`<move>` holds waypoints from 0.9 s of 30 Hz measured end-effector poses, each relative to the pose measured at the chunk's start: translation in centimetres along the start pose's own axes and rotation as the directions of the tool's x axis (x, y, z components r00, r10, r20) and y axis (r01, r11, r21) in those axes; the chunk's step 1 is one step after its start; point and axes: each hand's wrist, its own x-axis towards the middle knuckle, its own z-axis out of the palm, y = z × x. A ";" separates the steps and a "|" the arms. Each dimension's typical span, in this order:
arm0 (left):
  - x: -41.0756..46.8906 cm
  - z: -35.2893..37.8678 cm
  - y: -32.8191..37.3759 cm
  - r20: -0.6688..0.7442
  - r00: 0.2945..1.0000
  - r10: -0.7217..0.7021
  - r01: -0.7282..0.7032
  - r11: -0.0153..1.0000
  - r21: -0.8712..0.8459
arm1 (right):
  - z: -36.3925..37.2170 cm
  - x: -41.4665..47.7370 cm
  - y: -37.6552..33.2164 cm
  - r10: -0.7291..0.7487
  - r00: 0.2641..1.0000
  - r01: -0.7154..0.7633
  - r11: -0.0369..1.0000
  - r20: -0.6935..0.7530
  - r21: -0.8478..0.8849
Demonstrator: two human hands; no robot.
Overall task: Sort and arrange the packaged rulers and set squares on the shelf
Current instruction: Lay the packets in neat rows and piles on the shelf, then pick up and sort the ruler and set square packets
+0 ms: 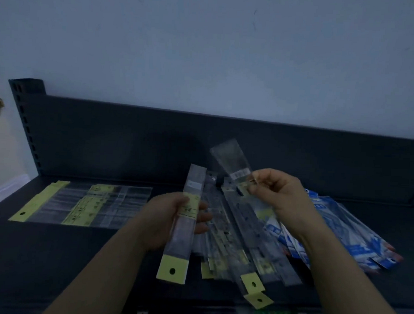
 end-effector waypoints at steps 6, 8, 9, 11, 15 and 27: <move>0.0 1.1 -0.3 -0.042 0.997 0.064 -0.055 0.984 0.171 | 0.8 0.5 1.9 0.026 0.999 -0.030 0.991 -0.033 -0.132; 0.3 1.3 -0.4 -0.052 0.996 0.067 -0.058 0.987 0.150 | 1.4 0.3 2.5 0.038 0.999 -0.040 0.994 -0.026 -0.098; 0.4 1.6 -0.5 -0.047 0.996 0.072 -0.066 0.989 0.131 | 1.6 0.2 3.0 0.047 0.998 -0.051 0.991 -0.036 -0.121; 0.6 1.8 -0.6 -0.033 0.997 0.077 -0.073 0.992 0.101 | 1.8 0.2 3.9 0.103 0.993 -0.110 0.984 -0.057 -0.140; 0.7 1.8 -0.6 -0.003 0.998 0.067 -0.065 0.980 0.187 | 1.5 0.5 4.0 0.207 0.974 -0.205 0.978 -0.094 0.036; 0.9 1.5 2.7 0.142 0.986 0.090 -0.168 0.492 0.855 | -0.6 2.2 2.5 0.188 0.975 -0.118 0.888 0.116 -0.445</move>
